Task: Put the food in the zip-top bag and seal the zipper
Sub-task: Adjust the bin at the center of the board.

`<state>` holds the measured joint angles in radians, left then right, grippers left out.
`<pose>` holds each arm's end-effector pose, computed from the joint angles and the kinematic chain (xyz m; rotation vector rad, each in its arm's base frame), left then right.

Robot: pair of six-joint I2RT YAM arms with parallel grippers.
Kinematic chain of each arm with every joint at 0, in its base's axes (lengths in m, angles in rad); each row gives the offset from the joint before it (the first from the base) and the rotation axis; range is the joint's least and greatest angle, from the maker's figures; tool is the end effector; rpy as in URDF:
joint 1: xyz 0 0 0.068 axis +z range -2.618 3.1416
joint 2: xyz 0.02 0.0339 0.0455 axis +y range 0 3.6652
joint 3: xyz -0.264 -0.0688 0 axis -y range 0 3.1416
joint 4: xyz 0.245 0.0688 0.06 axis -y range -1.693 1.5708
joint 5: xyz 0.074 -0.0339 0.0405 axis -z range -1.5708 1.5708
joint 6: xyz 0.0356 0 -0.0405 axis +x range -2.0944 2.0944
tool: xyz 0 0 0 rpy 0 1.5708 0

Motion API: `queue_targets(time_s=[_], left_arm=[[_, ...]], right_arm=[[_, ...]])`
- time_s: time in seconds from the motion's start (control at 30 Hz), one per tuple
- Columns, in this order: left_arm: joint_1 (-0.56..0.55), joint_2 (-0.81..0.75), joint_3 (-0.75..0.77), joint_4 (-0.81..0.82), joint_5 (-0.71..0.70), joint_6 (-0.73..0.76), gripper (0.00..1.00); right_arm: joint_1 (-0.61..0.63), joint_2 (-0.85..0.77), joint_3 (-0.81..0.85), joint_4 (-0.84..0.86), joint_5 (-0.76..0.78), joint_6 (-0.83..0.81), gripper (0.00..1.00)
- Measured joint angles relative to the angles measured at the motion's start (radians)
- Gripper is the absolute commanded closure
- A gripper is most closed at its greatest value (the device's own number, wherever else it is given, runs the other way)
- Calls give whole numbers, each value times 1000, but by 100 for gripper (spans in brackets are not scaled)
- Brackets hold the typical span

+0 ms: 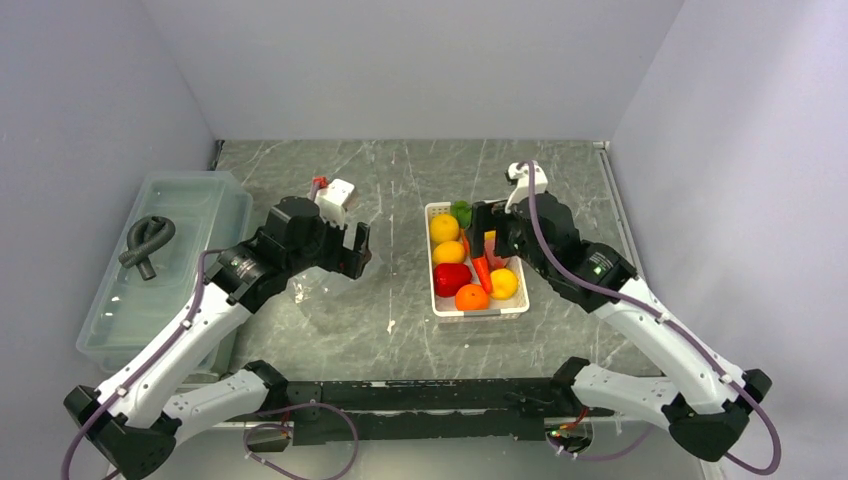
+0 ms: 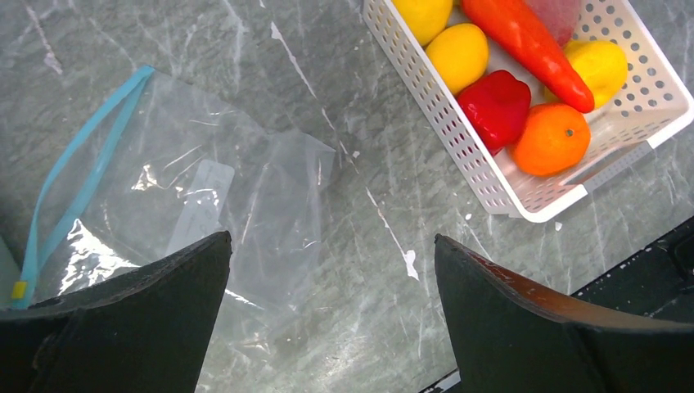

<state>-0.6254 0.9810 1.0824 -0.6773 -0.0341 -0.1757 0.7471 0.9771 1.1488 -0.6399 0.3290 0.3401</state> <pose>0.1651 -0.1177 0.3577 0.4658 2.1270 -0.4268 0.1542 0.1272 0.3847 -0.2063 2.0196 0.3554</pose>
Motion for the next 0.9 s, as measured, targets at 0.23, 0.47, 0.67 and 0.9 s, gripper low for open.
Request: queue_targets(time_s=[0.23, 0.47, 0.67, 0.9], left_arm=[[0, -35, 0, -2, -74, 6, 1], [0, -57, 0, -3, -114, 7, 1], [0, -58, 0, -13, -114, 7, 1], [0, -82, -1, -24, -122, 7, 1]], right_arm=[[7, 102, 37, -11, -59, -15, 11], [63, 239, 84, -35, -76, -5, 18], [114, 369, 119, -37, -72, 23, 29], [130, 521, 155, -42, -38, 82, 43]])
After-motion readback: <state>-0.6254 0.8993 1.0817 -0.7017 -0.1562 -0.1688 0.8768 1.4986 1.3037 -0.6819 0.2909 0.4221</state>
